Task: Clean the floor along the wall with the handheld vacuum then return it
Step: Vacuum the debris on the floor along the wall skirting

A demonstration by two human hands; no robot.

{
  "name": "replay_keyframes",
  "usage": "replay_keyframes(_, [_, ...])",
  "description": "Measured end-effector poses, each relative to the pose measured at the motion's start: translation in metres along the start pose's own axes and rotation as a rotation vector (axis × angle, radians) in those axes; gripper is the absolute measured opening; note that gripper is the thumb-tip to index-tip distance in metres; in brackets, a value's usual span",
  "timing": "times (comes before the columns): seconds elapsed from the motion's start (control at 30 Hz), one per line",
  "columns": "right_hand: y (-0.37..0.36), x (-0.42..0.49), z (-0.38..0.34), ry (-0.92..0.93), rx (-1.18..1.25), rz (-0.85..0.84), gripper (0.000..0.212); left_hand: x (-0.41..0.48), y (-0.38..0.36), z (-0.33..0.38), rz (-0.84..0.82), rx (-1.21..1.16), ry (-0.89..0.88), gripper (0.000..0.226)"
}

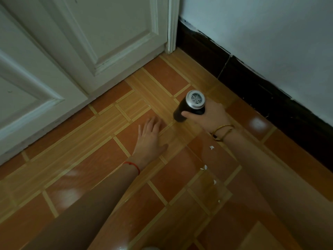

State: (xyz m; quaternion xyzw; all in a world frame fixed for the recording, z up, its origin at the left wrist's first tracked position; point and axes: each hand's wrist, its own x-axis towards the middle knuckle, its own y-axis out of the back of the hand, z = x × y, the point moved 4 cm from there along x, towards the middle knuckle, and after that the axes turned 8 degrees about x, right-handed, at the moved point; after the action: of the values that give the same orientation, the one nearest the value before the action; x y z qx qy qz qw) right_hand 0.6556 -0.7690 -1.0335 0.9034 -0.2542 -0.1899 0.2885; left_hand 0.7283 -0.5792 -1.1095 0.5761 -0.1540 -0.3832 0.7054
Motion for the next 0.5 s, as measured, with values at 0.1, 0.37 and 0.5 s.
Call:
replay_keyframes(0.1, [-0.017, -0.007, -0.007, 0.008, -0.004, -0.057, 0.055, -0.005, -0.002, -0.005, -0.006, -0.004, 0.013, 0.095])
replay_keyframes(0.37, [-0.001, -0.018, 0.002, -0.03, 0.009, 0.095, 0.06, -0.018, -0.002, -0.007, -0.024, -0.015, -0.016, 0.097])
replay_keyframes(0.5, [0.022, -0.044, 0.014, -0.084, 0.045, 0.062, 0.049, -0.026, -0.005, 0.005, -0.06, -0.017, -0.082, 0.099])
